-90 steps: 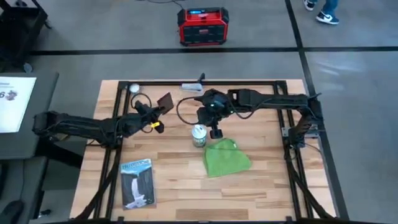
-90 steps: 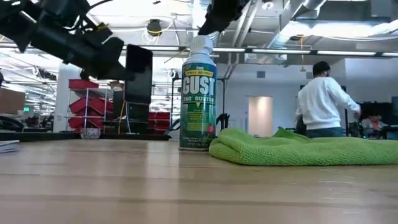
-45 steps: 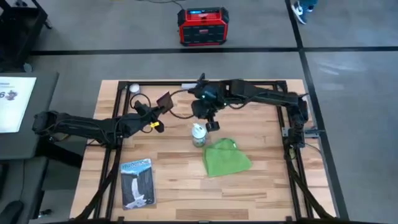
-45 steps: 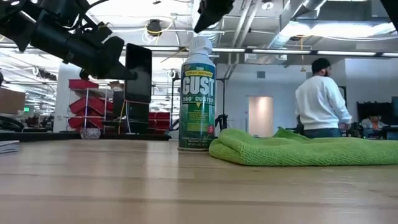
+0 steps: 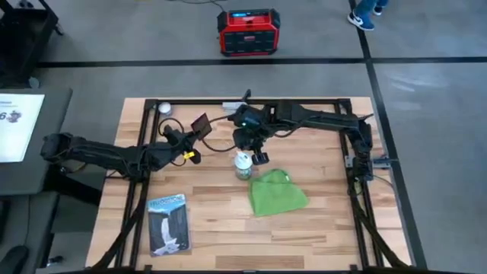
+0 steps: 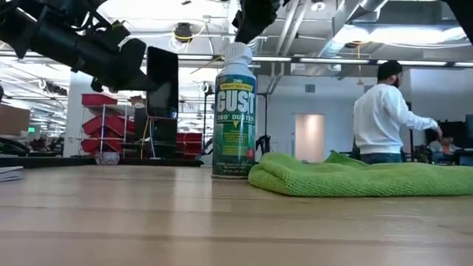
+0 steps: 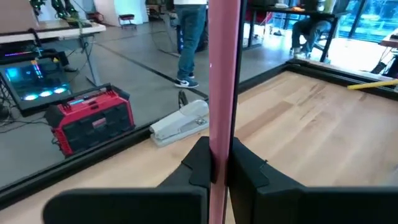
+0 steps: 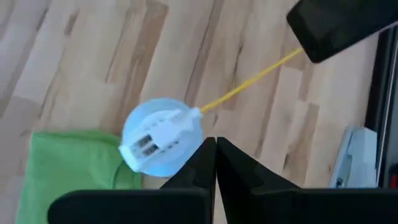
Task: Apply microfiber cloth
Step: Spray the pink cellphone using the spray bottle
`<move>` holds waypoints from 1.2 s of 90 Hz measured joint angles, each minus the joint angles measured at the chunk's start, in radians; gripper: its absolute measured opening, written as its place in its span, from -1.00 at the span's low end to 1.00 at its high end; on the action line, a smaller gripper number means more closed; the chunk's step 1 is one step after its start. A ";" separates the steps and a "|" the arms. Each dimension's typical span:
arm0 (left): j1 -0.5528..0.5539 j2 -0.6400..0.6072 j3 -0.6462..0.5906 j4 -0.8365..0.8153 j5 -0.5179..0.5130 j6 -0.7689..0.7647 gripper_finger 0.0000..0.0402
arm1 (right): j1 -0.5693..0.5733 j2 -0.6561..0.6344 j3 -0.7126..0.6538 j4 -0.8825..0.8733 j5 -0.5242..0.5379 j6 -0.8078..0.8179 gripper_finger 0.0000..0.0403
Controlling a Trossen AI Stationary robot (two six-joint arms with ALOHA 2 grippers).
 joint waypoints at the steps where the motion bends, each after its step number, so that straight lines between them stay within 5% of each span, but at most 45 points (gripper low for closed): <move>1: 0.000 0.000 0.000 -0.001 0.000 -0.003 -0.99 | 0.000 0.000 0.000 0.000 0.000 0.000 -1.00; 108: -0.014 0.010 0.001 -0.024 -0.035 -0.023 -0.99 | 0.015 0.049 0.056 0.029 -0.051 -0.005 -1.00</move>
